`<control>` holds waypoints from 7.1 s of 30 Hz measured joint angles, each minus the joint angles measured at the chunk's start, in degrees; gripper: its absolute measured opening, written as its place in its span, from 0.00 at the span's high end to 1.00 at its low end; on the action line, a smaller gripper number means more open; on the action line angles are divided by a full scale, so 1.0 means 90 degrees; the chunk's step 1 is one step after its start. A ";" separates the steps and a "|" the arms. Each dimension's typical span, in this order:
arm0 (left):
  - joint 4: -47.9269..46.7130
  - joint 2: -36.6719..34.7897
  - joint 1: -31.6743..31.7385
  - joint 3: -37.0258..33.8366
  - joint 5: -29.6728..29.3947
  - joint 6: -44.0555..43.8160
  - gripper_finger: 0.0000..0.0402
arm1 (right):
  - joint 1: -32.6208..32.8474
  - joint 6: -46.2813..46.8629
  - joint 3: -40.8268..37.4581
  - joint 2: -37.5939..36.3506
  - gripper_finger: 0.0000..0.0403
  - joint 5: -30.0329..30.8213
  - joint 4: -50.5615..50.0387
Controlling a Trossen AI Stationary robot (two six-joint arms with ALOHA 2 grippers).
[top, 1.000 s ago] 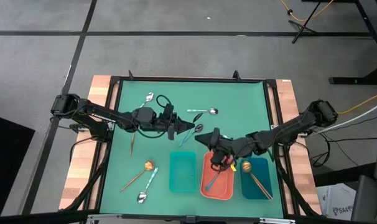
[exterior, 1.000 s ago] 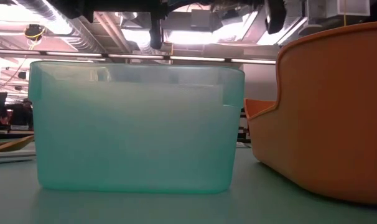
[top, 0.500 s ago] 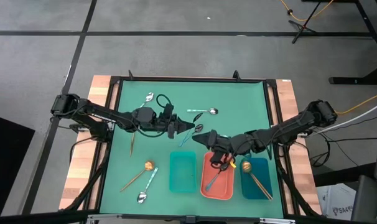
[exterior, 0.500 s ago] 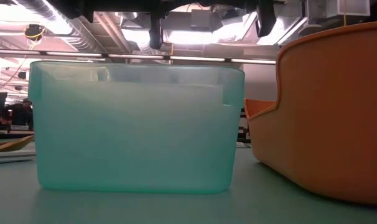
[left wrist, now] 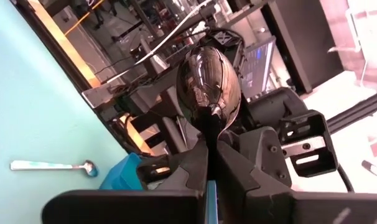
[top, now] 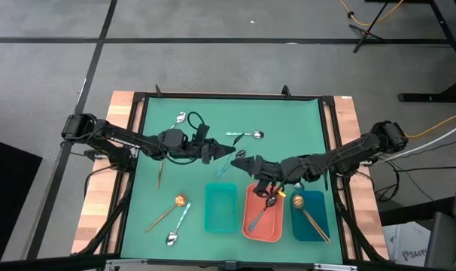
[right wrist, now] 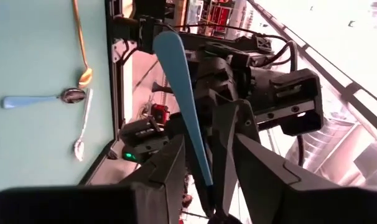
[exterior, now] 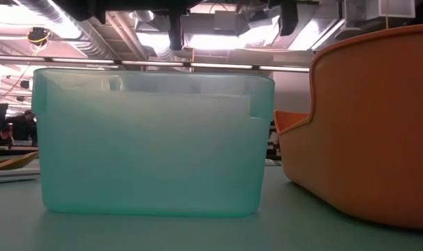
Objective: Sort silverware by color (type)
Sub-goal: Put the blue spoon into the orange bin, then put the golden spoon into the blue bin
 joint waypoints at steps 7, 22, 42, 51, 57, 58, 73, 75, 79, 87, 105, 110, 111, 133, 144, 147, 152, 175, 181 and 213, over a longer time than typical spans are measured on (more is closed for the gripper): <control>0.0117 0.0000 0.0000 0.0000 -0.0242 -0.0212 0.97 | -0.0142 -0.0053 0.0000 -0.0001 0.67 -0.0083 0.0068; 0.0143 0.0002 -0.0051 0.0000 -0.0392 -0.0222 0.97 | -0.0398 -0.0536 0.0000 0.0075 0.67 -0.0555 0.0219; 0.0179 0.0002 -0.0046 -0.0002 -0.0362 -0.0202 0.97 | -0.0715 -0.0719 0.0005 0.0374 0.68 -0.0679 0.0601; 0.0150 0.0006 -0.0046 -0.0002 -0.0365 -0.0198 0.97 | -0.0715 -0.0723 0.0005 0.0374 0.82 -0.0686 0.0620; 0.0036 0.0007 -0.0046 -0.0002 -0.0368 -0.0199 0.97 | -0.0713 -0.0723 0.0005 0.0374 0.88 -0.0690 0.0601; 0.0018 0.0007 -0.0046 -0.0002 -0.0368 -0.0199 0.97 | -0.0713 -0.0721 0.0005 0.0374 0.88 -0.0691 0.0599; -0.0166 0.0007 -0.0046 -0.0002 -0.0382 -0.0206 0.96 | -0.0713 -0.0702 0.0002 0.0374 0.98 -0.0691 0.0533; -0.0177 0.0007 -0.0046 -0.0002 -0.0419 -0.0204 0.94 | -0.0713 -0.0637 0.0002 0.0374 0.99 -0.0691 0.0536; -0.0171 0.0007 -0.0044 -0.0002 -0.0431 -0.0202 0.90 | -0.0713 -0.0404 0.0002 0.0374 0.99 -0.0689 0.0550; -0.0157 0.0007 -0.0044 -0.0002 -0.0429 -0.0199 0.80 | -0.0713 -0.0305 0.0000 0.0374 0.99 -0.0689 0.0501; -0.0690 0.0005 -0.0029 0.0000 -0.0633 0.0308 0.75 | -0.0454 0.0810 0.0000 0.0374 0.99 -0.0446 -0.0135; -0.1111 0.0005 -0.0029 0.0000 -0.0634 0.0314 0.74 | -0.0163 0.1458 0.0000 0.0374 0.99 -0.0121 -0.0766; -0.1192 0.0005 -0.0029 0.0000 -0.0635 0.0315 0.74 | -0.0101 0.1619 -0.0002 0.0374 0.99 -0.0063 -0.0916; -0.2403 0.0005 -0.0029 0.0000 -0.0727 0.0527 0.75 | 0.1022 0.5408 0.0125 0.0374 0.99 -0.0884 -0.3847; -0.2500 0.0005 -0.0029 0.0000 -0.0730 0.0685 0.76 | 0.0947 0.8044 0.1871 0.0362 0.99 -0.3924 -0.7033; -0.2498 0.0005 -0.0029 0.0000 -0.0731 0.0696 0.76 | 0.0933 0.8452 0.1960 0.0362 0.99 -0.4707 -0.7171; -0.2498 0.0005 -0.0029 0.0000 -0.0730 0.0727 0.76 | 0.0912 0.8466 0.1962 0.0364 0.99 -0.5289 -0.7314; -0.2598 0.0002 -0.0029 0.0000 -0.0749 0.0978 0.75 | 0.0065 0.7909 0.1967 0.1815 0.99 -0.6637 -0.7283; -0.2668 0.0002 -0.0029 0.0000 -0.0749 0.0978 0.75 | 0.0027 0.7905 0.1967 0.2216 0.99 -0.6676 -0.7273; -0.2665 0.0002 -0.0029 0.0000 -0.0752 0.0974 0.75 | 0.0035 0.7901 0.1965 0.2336 0.84 -0.6517 -0.7275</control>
